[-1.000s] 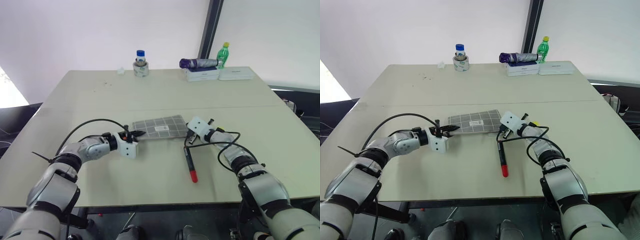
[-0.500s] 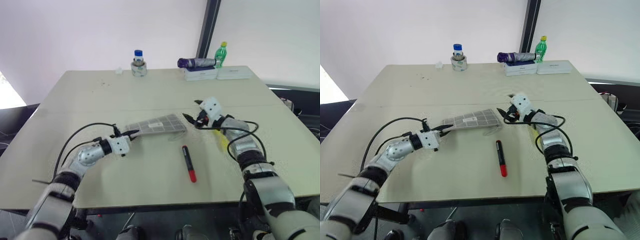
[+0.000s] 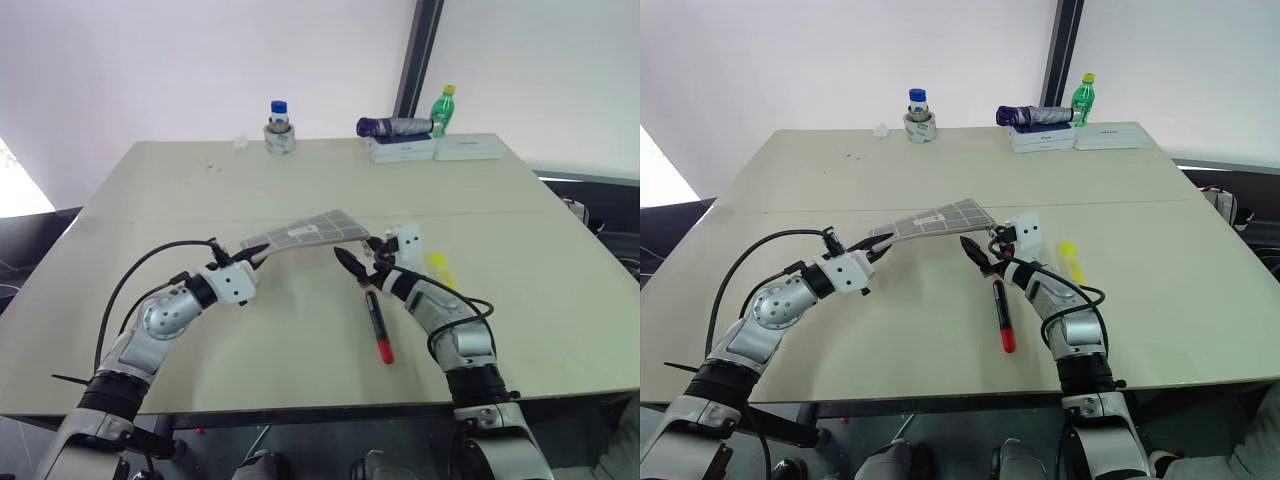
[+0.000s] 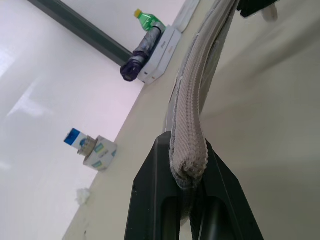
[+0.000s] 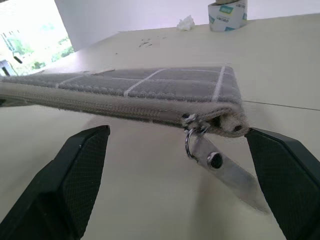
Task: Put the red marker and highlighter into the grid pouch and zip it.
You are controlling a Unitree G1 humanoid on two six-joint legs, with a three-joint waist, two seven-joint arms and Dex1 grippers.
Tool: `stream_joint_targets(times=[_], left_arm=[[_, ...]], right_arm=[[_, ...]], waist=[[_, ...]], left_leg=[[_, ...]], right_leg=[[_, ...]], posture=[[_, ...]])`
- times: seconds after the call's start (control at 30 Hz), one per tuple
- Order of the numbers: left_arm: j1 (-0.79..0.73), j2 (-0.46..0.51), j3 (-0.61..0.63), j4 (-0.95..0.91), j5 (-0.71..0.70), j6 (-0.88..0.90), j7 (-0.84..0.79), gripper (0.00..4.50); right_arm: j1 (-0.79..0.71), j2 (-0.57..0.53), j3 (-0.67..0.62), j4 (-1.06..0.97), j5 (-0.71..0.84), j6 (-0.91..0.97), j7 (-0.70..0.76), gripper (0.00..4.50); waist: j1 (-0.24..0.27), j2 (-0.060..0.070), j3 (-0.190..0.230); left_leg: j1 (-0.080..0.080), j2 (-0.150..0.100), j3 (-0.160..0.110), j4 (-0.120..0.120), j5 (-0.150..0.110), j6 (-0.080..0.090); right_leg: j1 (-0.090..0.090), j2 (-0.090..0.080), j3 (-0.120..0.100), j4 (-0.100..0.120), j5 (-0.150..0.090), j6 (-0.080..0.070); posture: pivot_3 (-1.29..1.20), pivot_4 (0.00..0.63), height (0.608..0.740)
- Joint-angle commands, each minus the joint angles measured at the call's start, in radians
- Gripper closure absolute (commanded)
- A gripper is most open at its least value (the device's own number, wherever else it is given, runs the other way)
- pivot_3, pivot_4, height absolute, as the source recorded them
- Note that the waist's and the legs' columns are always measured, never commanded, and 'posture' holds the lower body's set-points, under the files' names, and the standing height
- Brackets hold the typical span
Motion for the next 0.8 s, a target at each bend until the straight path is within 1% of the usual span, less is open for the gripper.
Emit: stream_joint_targets(times=[0.03, 0.2, 0.23, 0.27, 0.33, 0.37, 0.47, 0.5, 0.63, 0.8], left_arm=[[-0.016, 0.007, 0.027, -0.027, 0.001, -0.008, 0.009, 4.5], [-0.018, 0.004, 0.029, -0.03, -0.002, -0.009, 0.007, 4.5], [-0.018, 0.004, 0.029, -0.031, -0.002, -0.009, 0.007, 4.5], [-0.018, 0.003, 0.028, -0.033, -0.002, -0.009, 0.007, 4.5], [-0.017, 0.003, 0.026, -0.035, 0.001, -0.009, 0.008, 4.5], [-0.017, 0.003, 0.025, -0.034, 0.003, -0.01, 0.009, 4.5], [-0.017, 0.005, 0.025, -0.028, 0.01, -0.015, 0.01, 4.5], [-0.017, 0.005, 0.026, -0.027, 0.01, -0.015, 0.011, 4.5], [-0.013, -0.007, 0.013, -0.026, 0.026, -0.016, 0.017, 4.5], [0.007, -0.032, -0.02, -0.044, 0.066, -0.015, 0.018, 4.5]], right_arm=[[-0.026, 0.0, 0.009, -0.023, 0.011, 0.0, 0.007, 0.02], [-0.072, 0.003, 0.004, 0.076, -0.003, -0.036, 0.004, 0.02], [-0.076, 0.0, 0.01, 0.093, -0.005, -0.038, 0.014, 0.55], [-0.076, -0.004, 0.018, 0.104, -0.009, -0.042, 0.025, 0.91], [-0.073, -0.004, 0.028, 0.112, -0.012, -0.055, 0.038, 1.82], [-0.072, -0.003, 0.029, 0.112, -0.013, -0.055, 0.037, 2.43], [-0.066, -0.005, 0.036, 0.102, -0.016, -0.049, 0.04, 4.01], [-0.062, -0.005, 0.039, 0.094, -0.017, -0.045, 0.041, 4.46], [-0.056, 0.009, 0.08, 0.038, -0.032, -0.032, 0.037, 4.46], [-0.057, 0.014, 0.168, -0.011, -0.091, -0.052, 0.045, 4.46]], waist=[[0.003, 0.0, 0.0], [0.003, 0.0, 0.0], [0.003, 0.0, 0.0], [0.004, 0.0, 0.0], [0.006, 0.0, 0.0], [0.006, 0.0, 0.0], [0.005, 0.0, 0.0], [0.005, 0.0, 0.0], [0.004, 0.0, 0.0], [0.004, 0.0, 0.0]], left_leg=[[0.0, 0.0, 0.0, 0.0, 0.0, 0.0], [0.0, 0.0, 0.0, 0.0, 0.0, 0.0], [0.0, 0.0, 0.0, 0.0, 0.0, 0.0], [0.0, 0.0, 0.0, 0.0, 0.0, 0.0], [0.0, 0.0, 0.0, -0.001, 0.0, 0.0], [0.0, 0.0, 0.0, -0.001, 0.0, 0.0], [0.0, 0.0, 0.0, -0.001, 0.0, 0.0], [0.0, 0.0, 0.0, -0.001, 0.0, 0.0], [0.0, 0.0, 0.0, -0.001, 0.0, 0.0], [0.0, 0.0, 0.0, -0.001, 0.0, 0.0]], right_leg=[[0.0, 0.0, 0.0, 0.0, 0.0, 0.0], [0.0, 0.0, 0.0, 0.0, 0.0, 0.0], [0.0, 0.0, 0.0, 0.0, 0.0, 0.0], [0.0, 0.0, 0.0, 0.0, 0.0, 0.0], [0.0, 0.0, 0.0, 0.0, 0.0, 0.0], [0.0, 0.0, 0.0, 0.0, 0.0, 0.0], [0.0, 0.0, 0.0, -0.001, 0.0, 0.0], [0.0, 0.0, 0.0, 0.0, 0.0, 0.0], [0.0, 0.0, 0.0, -0.001, 0.0, 0.0], [0.0, 0.0, 0.0, -0.001, 0.0, 0.0]], posture=[[0.0, 0.15, 0.74], [0.0, 0.15, 0.74], [0.0, 0.15, 0.74], [0.0, 0.15, 0.74], [0.0, 0.15, 0.74], [0.0, 0.15, 0.74], [0.0, 0.15, 0.74], [0.0, 0.15, 0.74], [0.0, 0.15, 0.74], [0.0, 0.15, 0.74]])
